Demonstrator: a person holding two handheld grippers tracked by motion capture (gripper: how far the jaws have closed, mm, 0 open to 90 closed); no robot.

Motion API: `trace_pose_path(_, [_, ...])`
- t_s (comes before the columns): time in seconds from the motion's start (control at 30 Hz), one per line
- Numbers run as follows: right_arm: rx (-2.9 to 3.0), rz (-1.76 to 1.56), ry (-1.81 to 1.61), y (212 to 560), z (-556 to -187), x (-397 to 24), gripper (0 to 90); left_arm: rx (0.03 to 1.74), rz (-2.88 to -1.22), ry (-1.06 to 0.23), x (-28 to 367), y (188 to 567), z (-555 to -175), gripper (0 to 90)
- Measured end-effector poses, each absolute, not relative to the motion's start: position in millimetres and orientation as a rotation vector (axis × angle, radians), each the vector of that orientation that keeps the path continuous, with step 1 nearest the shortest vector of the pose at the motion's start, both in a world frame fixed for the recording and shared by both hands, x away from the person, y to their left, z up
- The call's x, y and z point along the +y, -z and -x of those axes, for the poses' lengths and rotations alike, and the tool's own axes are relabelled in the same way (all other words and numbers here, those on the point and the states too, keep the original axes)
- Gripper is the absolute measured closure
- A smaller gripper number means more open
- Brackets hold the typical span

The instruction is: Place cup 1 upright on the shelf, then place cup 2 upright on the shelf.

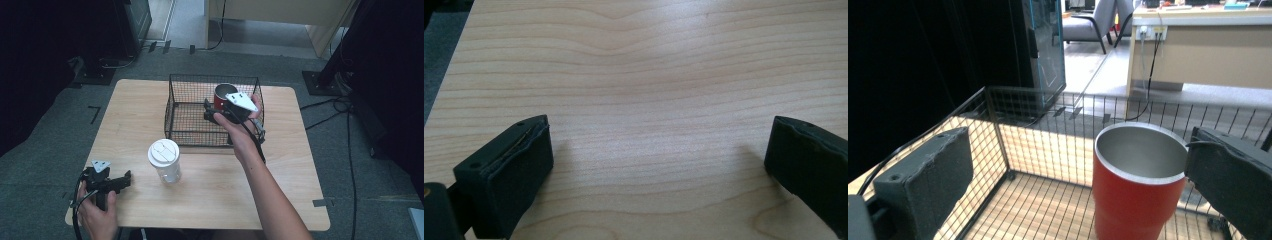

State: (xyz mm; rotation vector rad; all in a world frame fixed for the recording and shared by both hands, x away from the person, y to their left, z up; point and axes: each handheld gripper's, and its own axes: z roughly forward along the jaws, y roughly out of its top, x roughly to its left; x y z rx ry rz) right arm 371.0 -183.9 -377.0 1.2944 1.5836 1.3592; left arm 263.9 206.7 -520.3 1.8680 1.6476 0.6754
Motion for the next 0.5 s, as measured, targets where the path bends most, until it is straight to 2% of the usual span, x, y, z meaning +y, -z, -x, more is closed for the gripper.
trace_pose_path(0.5, [1.667,-1.243,-1.404,408.0,-310.1,-179.3,0.0,1.647,-1.868,-0.676,206.7,520.3,-263.9,0.0])
